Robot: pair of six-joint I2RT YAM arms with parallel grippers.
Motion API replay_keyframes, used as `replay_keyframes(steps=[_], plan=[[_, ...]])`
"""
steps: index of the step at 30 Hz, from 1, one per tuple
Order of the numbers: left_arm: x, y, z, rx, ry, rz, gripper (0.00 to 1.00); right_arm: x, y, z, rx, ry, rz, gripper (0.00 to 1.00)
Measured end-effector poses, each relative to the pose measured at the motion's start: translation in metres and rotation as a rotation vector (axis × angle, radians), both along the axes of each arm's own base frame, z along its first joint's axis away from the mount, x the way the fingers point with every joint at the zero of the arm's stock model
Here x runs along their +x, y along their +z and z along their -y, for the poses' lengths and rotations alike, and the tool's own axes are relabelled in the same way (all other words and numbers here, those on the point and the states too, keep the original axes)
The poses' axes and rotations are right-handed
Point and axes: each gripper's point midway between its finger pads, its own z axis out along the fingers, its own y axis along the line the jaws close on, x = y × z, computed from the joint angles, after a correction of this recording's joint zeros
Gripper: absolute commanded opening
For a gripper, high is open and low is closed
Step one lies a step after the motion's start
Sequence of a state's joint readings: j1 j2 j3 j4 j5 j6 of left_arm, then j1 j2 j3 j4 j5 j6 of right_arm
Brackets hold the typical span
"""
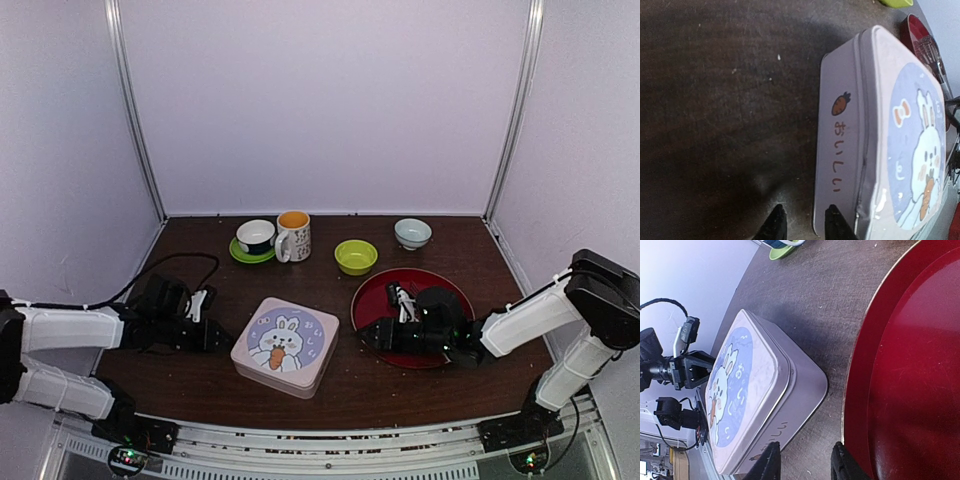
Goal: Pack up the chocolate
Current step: Move the packed packing box to the center of the board.
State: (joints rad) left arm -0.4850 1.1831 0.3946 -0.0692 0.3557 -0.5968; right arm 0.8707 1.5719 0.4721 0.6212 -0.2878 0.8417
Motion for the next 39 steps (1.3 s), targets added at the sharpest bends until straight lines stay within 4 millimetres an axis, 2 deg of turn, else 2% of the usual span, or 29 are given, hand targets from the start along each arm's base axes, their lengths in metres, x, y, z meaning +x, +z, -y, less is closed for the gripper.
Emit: replay_keyframes(steps=[6, 13, 18, 21, 23, 25, 26, 28, 29, 35, 39], plan=[[-0.012, -0.026, 0.01, 0.01, -0.054, -0.094, 0.3, -0.002, 0.001, -0.002, 0.003, 0.009, 0.002, 0.37], [-0.032, -0.021, 0.033, -0.014, -0.136, -0.093, 0.3, -0.003, 0.001, -0.002, 0.002, 0.012, 0.005, 0.37], [-0.036, 0.0, 0.033, -0.035, -0.127, -0.039, 0.3, -0.003, 0.001, -0.002, -0.001, 0.014, 0.008, 0.37], [-0.032, 0.014, 0.024, -0.019, -0.089, 0.018, 0.25, -0.003, 0.001, -0.002, -0.002, 0.015, 0.011, 0.37], [-0.028, 0.024, 0.018, -0.01, -0.062, 0.057, 0.17, -0.003, 0.002, -0.002, -0.002, 0.018, 0.016, 0.35], [-0.023, 0.035, 0.013, -0.007, -0.043, 0.09, 0.06, -0.003, 0.007, -0.002, 0.001, 0.022, 0.03, 0.25], [-0.019, 0.039, 0.012, -0.01, -0.035, 0.101, 0.0, -0.003, 0.009, -0.002, 0.004, 0.024, 0.037, 0.16], [-0.011, 0.045, 0.012, -0.018, -0.028, 0.121, 0.0, -0.003, 0.014, -0.003, 0.015, 0.032, 0.048, 0.0], [-0.006, 0.049, 0.013, -0.023, -0.037, 0.133, 0.0, -0.004, 0.016, -0.005, 0.027, 0.04, 0.049, 0.0], [0.017, 0.061, 0.047, -0.094, -0.145, 0.163, 0.0, -0.008, 0.026, -0.021, 0.11, 0.089, 0.056, 0.0], [0.032, 0.062, 0.07, -0.149, -0.213, 0.171, 0.0, -0.002, 0.026, -0.033, 0.13, 0.097, 0.064, 0.0]])
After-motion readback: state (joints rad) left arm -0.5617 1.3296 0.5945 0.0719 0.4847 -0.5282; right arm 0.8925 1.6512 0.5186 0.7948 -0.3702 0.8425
